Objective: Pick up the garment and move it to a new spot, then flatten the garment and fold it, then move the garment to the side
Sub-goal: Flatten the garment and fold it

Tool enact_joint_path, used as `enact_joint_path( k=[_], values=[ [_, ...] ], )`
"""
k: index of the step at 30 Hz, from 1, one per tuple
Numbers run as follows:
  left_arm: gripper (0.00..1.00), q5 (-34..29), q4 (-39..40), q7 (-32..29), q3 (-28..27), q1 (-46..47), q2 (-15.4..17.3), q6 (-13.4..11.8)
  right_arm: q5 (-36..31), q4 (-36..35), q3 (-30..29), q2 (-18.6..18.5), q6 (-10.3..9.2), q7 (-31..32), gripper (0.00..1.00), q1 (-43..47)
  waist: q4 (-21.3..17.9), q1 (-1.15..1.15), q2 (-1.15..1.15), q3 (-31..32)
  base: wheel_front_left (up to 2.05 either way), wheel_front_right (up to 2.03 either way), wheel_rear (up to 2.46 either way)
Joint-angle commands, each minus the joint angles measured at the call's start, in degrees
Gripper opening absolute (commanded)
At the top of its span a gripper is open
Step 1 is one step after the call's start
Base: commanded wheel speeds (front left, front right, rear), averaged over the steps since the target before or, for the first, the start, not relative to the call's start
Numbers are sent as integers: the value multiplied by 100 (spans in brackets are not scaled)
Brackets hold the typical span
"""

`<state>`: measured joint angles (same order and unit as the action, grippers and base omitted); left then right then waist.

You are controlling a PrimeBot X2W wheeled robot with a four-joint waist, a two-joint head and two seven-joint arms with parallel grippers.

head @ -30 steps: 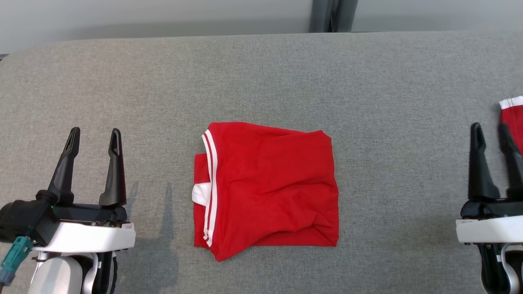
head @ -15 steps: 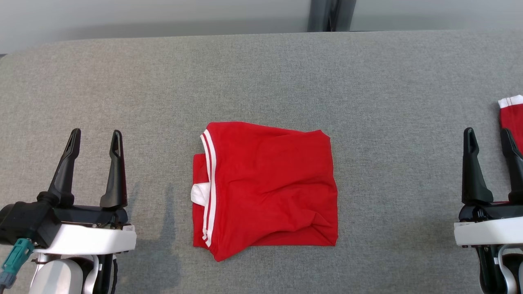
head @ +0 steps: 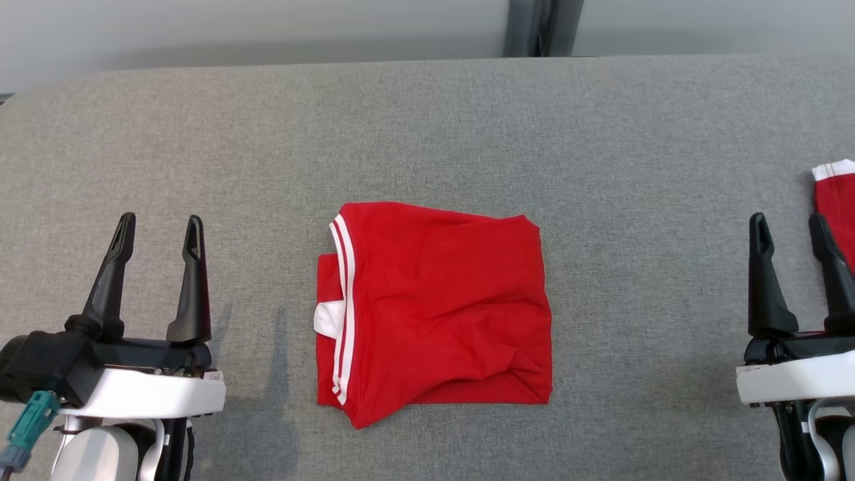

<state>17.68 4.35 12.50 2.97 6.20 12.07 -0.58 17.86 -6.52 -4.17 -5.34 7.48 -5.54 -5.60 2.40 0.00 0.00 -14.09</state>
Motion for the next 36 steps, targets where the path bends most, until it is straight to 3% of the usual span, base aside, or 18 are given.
enact_joint_path(
  k=[1, 21, 36],
  values=[
    [100, 1, -5, -5, 2, -50, 36, -29, -12, -1, 5, -30, 3, 14, 100, -16, -2, 0, 0, 36, 0, 0, 0],
    [100, 13, -149, -298, 235, -495, 73, -104, -154, 103, 255, 53, 3, 286, 100, 650, -13, 0, 0, 806, 0, 0, 0],
    [100, 44, -221, -507, 375, -854, 119, -159, -264, -17, 109, 65, 3, 554, 100, 1154, 27, 0, 0, 1281, 0, 0, 0]
  ],
)
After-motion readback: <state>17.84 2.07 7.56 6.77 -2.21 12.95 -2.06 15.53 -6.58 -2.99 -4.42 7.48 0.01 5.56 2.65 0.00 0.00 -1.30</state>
